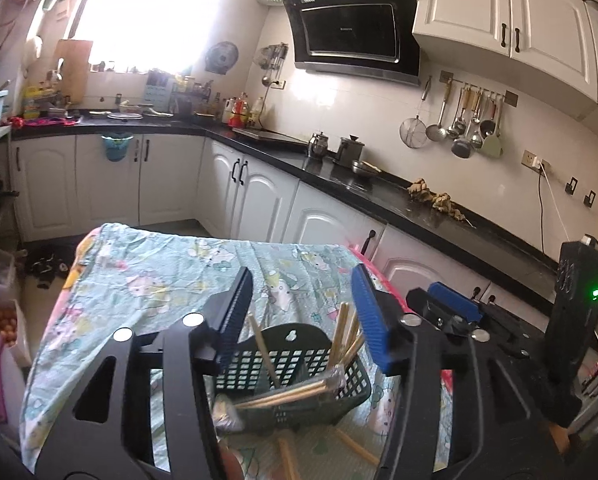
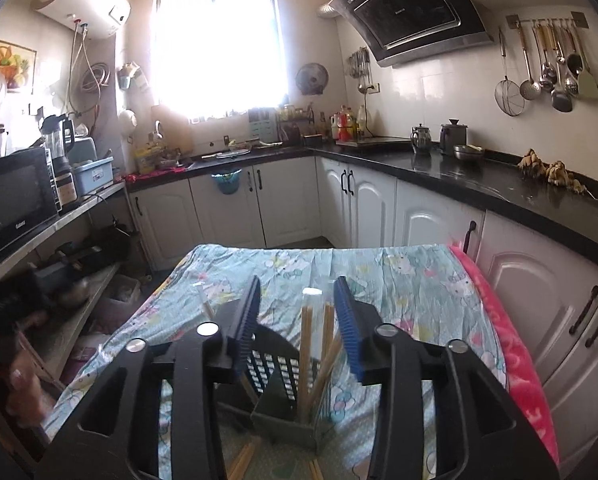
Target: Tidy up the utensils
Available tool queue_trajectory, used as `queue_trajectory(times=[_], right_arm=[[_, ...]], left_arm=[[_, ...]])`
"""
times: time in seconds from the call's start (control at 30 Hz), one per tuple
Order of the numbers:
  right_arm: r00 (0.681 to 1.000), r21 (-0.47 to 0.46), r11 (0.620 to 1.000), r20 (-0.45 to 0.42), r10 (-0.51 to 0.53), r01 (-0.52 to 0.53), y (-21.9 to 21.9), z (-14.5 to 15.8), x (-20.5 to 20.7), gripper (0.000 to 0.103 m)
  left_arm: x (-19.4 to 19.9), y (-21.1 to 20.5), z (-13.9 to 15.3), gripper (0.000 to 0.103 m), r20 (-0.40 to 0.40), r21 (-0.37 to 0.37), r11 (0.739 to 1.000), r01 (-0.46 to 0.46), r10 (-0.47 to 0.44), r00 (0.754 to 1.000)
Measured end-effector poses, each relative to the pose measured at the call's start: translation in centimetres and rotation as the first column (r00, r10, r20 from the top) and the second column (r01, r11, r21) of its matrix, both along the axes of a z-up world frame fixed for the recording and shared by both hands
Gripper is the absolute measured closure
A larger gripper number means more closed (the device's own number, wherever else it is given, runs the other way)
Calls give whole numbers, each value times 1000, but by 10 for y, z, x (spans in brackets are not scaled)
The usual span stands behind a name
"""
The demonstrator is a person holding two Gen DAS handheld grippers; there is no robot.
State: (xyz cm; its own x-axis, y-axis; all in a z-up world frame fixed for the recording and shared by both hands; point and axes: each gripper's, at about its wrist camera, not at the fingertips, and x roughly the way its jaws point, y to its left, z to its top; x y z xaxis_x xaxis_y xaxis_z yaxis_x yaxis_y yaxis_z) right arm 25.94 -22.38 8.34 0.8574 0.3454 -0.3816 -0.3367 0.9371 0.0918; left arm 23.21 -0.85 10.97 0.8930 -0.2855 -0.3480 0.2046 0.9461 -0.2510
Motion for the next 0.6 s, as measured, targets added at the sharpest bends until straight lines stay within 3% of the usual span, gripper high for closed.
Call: queue_trajectory(times=[0.07, 0.27, 0.6], right_arm=[[1000, -2, 1000, -4, 6, -6, -1, -2, -7, 57], [1000, -3, 1000, -17, 20, -20, -3, -6, -27, 47], [999, -3, 999, -16, 44, -44, -3, -5, -60, 32]], left_arm=[[-10, 6, 2, 46, 4, 0, 1000, -15, 15, 1000], [-36, 26, 0, 30, -8, -25, 999, -41, 41, 999], [-71, 37, -17, 15, -32, -27, 997, -68, 67, 997]])
